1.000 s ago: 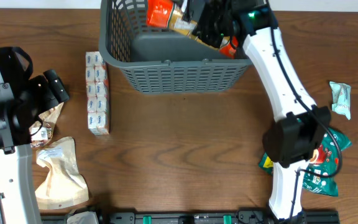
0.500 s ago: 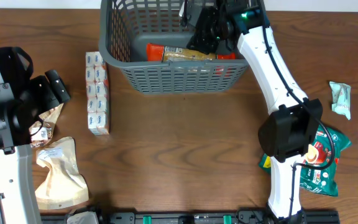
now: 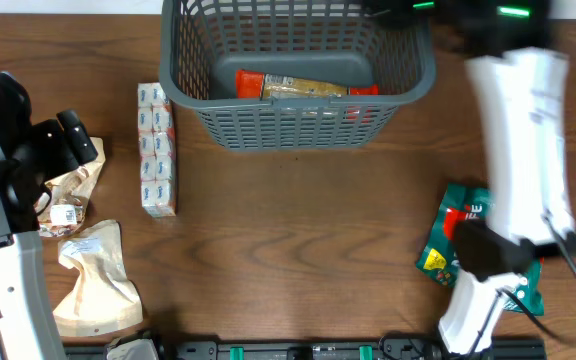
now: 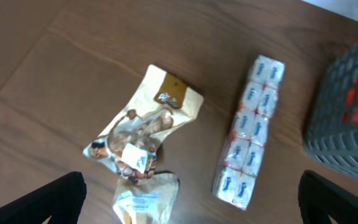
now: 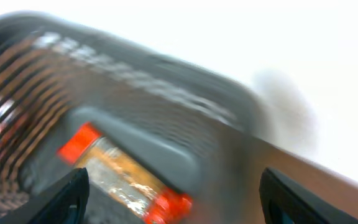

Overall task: Pack container
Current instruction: 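Move the right gripper down to the green Nescafe pouch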

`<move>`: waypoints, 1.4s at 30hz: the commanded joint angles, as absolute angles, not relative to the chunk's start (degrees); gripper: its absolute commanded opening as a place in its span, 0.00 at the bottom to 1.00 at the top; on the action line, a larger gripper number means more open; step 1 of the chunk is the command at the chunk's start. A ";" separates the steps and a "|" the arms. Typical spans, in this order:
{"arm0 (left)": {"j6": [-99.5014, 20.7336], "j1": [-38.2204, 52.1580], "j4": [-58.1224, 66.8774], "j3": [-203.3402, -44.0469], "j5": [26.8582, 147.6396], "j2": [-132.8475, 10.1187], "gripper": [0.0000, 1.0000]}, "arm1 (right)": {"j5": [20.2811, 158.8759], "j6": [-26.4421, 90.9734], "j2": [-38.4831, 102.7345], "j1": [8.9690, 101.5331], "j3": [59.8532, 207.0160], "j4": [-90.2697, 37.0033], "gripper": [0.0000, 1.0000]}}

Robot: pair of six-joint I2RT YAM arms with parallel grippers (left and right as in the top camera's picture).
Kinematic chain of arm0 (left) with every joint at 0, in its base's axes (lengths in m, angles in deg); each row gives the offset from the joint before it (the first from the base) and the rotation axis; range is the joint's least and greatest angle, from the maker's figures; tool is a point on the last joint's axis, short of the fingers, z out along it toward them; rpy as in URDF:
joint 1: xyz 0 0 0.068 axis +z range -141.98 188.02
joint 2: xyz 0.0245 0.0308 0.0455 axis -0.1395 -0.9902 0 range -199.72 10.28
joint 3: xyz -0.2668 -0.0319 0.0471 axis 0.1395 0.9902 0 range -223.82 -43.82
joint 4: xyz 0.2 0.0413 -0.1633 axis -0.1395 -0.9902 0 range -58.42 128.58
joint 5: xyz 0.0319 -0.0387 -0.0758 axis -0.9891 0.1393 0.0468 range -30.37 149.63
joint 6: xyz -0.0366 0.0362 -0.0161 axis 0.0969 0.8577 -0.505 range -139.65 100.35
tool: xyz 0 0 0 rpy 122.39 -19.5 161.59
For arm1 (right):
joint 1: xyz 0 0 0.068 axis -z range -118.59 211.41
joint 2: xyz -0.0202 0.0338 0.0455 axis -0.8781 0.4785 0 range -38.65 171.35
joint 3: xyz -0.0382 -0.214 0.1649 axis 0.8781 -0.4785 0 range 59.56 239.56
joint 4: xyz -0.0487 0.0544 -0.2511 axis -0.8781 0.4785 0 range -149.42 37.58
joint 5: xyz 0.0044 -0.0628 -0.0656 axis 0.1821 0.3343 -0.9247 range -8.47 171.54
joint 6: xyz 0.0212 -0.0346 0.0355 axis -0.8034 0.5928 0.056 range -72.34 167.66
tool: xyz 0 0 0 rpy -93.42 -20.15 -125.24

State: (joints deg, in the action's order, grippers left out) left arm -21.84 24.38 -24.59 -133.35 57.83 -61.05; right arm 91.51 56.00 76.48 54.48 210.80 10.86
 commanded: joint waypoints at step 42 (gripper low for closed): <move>-16.47 25.67 -22.32 -133.40 69.76 -67.63 0.99 | 78.29 41.47 17.69 87.59 146.73 37.88 0.99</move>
